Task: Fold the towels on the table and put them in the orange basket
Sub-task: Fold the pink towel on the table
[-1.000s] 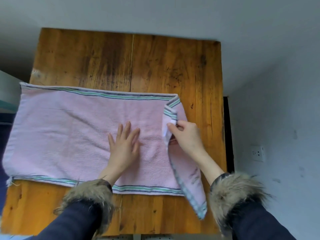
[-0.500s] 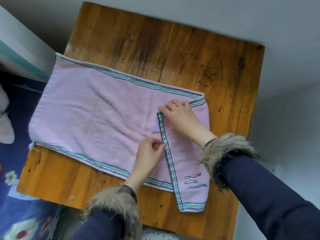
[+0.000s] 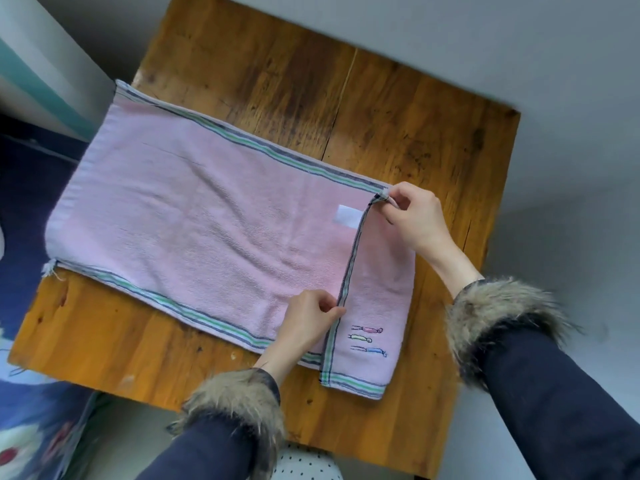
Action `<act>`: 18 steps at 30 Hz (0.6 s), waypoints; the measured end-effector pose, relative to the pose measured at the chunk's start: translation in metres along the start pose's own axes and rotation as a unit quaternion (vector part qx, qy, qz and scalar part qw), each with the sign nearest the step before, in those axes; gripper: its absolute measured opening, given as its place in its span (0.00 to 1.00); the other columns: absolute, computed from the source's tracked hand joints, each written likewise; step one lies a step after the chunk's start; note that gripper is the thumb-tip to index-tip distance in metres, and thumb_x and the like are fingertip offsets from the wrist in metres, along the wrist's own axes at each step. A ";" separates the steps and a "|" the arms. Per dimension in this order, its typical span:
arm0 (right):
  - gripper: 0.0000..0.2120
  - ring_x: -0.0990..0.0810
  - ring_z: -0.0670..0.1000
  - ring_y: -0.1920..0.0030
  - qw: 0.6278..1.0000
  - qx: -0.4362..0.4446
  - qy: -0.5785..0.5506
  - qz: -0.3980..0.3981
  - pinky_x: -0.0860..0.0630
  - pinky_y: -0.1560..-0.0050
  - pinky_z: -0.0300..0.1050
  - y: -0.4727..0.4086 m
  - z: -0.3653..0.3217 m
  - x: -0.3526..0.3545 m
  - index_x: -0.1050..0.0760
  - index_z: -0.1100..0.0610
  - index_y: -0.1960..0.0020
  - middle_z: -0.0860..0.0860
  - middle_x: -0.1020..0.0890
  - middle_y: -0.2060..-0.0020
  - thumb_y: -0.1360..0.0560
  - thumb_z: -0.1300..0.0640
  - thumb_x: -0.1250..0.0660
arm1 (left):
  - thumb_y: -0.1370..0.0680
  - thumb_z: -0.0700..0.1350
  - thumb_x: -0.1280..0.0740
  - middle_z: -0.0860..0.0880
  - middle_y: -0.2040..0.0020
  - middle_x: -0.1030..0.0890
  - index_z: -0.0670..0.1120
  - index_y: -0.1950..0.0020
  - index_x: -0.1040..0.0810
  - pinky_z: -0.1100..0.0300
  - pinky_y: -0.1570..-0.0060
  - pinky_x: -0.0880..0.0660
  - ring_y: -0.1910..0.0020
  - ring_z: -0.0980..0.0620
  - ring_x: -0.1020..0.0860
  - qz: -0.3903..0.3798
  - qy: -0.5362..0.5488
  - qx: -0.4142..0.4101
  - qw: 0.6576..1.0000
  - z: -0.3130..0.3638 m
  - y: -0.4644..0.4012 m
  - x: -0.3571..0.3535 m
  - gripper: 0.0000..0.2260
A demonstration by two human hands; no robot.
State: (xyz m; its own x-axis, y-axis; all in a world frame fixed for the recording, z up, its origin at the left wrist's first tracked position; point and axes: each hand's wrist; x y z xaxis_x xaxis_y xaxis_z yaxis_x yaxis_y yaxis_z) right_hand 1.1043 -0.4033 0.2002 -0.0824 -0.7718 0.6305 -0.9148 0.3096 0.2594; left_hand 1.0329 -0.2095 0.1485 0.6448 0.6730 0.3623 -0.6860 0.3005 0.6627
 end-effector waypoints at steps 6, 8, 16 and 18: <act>0.03 0.22 0.53 0.61 0.987 0.009 0.097 -0.128 0.26 0.60 0.47 0.007 -0.024 0.015 0.22 0.54 0.58 0.52 0.19 0.63 0.28 0.55 0.31 | 0.25 0.45 0.32 0.49 0.63 0.22 0.46 0.59 0.23 0.61 0.61 0.31 0.63 0.53 0.25 0.012 0.124 0.017 0.992 0.011 0.011 0.028 0.05; 0.06 0.25 0.51 0.63 0.985 0.021 0.105 -0.137 0.28 0.63 0.45 0.009 -0.039 0.016 0.24 0.52 0.61 0.52 0.20 0.64 0.27 0.52 0.31 | 0.24 0.45 0.33 0.51 0.66 0.24 0.46 0.59 0.24 0.65 0.66 0.33 0.68 0.58 0.28 0.022 0.142 -0.001 0.990 0.015 0.020 0.053 0.05; 0.05 0.28 0.48 0.65 0.988 0.119 0.026 -0.096 0.32 0.63 0.43 -0.002 -0.140 -0.017 0.22 0.56 0.59 0.56 0.20 0.64 0.26 0.55 0.32 | 0.24 0.42 0.32 0.57 0.69 0.23 0.45 0.57 0.21 0.72 0.70 0.32 0.72 0.67 0.27 0.149 0.193 -0.037 0.969 0.007 0.054 0.189 0.02; 0.05 0.29 0.46 0.66 0.987 0.131 -0.002 -0.094 0.33 0.64 0.41 -0.006 -0.164 -0.034 0.24 0.51 0.61 0.50 0.22 0.67 0.26 0.56 0.32 | 0.24 0.42 0.31 0.54 0.64 0.21 0.45 0.54 0.20 0.73 0.68 0.32 0.67 0.64 0.25 0.181 0.160 -0.048 0.969 -0.001 0.057 0.221 0.02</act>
State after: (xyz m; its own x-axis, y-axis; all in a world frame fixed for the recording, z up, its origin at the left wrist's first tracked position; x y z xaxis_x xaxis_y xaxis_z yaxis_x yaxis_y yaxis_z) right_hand 1.1773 -0.2882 0.2972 0.0977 -0.8041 0.5865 -0.9849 0.0066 0.1731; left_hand 1.1355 -0.0433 0.2659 0.2294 0.9165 0.3278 -0.8859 0.0572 0.4602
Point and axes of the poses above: each hand's wrist, its own y-axis away from the middle knuckle, its own x-axis out of the back of the hand, z = x × y
